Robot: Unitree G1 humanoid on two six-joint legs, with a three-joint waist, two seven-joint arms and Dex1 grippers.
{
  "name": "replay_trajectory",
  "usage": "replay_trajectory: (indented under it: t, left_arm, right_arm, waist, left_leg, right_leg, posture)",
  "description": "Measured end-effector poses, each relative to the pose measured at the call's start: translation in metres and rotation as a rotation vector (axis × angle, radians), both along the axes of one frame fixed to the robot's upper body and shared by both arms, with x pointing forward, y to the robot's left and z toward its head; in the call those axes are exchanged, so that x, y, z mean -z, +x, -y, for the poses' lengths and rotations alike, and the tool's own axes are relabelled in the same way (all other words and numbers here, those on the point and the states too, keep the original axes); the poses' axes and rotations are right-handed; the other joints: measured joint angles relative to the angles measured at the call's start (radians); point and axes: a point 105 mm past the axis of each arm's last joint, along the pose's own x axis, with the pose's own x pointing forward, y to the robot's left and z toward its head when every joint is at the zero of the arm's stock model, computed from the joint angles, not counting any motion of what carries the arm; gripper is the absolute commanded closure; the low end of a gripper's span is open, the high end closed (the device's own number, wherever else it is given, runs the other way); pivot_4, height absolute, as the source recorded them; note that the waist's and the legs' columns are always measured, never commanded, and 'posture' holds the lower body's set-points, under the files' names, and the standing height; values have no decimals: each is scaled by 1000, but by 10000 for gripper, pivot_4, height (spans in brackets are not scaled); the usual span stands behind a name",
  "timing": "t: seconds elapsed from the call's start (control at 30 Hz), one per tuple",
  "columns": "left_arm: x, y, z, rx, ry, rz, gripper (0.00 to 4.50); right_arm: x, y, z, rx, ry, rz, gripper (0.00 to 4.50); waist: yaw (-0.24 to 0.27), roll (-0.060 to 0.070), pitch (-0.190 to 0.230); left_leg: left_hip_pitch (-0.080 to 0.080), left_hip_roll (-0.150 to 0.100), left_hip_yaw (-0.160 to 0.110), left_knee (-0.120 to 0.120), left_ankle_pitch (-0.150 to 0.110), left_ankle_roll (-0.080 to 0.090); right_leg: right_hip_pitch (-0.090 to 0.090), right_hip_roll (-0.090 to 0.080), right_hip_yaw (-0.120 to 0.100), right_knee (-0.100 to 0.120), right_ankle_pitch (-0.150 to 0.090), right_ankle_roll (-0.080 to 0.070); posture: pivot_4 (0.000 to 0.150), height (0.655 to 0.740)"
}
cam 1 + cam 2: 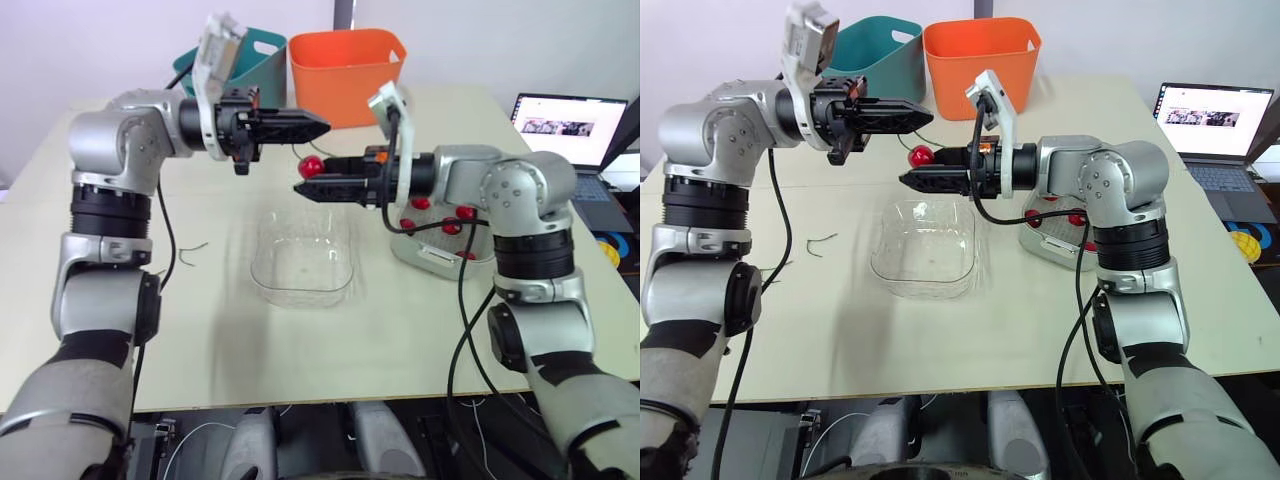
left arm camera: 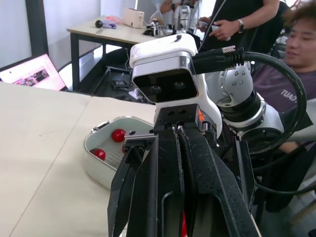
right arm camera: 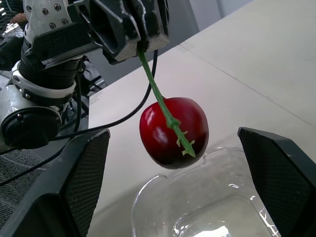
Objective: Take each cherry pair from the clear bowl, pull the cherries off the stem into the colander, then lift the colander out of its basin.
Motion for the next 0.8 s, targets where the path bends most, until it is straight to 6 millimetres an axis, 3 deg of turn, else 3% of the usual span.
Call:
replay_trajectory:
  t: [0.13,0.27,0.8]
  left_arm:
    - [2,0,3,5,7,0,45000]
    - [3,1,3,2,8,10,45000]
    - [7,3,2,-5,15,5,45000]
  right_arm:
    - [1,1,-2,13,0,-3,21255]
    - [2,3,-2,27,-4,-7,33168]
    - [3,1,-2,26,-16,-19,34230]
  waist:
    - [0,0,0]
    - [0,0,0]
    - [0,0,0]
  left_leg:
    - [0,0,0,0,0,0]
    - [0,0,0,0,0,0]
    - [0,0,0,0,0,0]
  right_leg:
    - [0,0,0,0,0,0]
    - [0,0,0,0,0,0]
    - [0,0,0,0,0,0]
  posture:
    - [1500,7400]
    - [1500,7400]
    - [1500,7400]
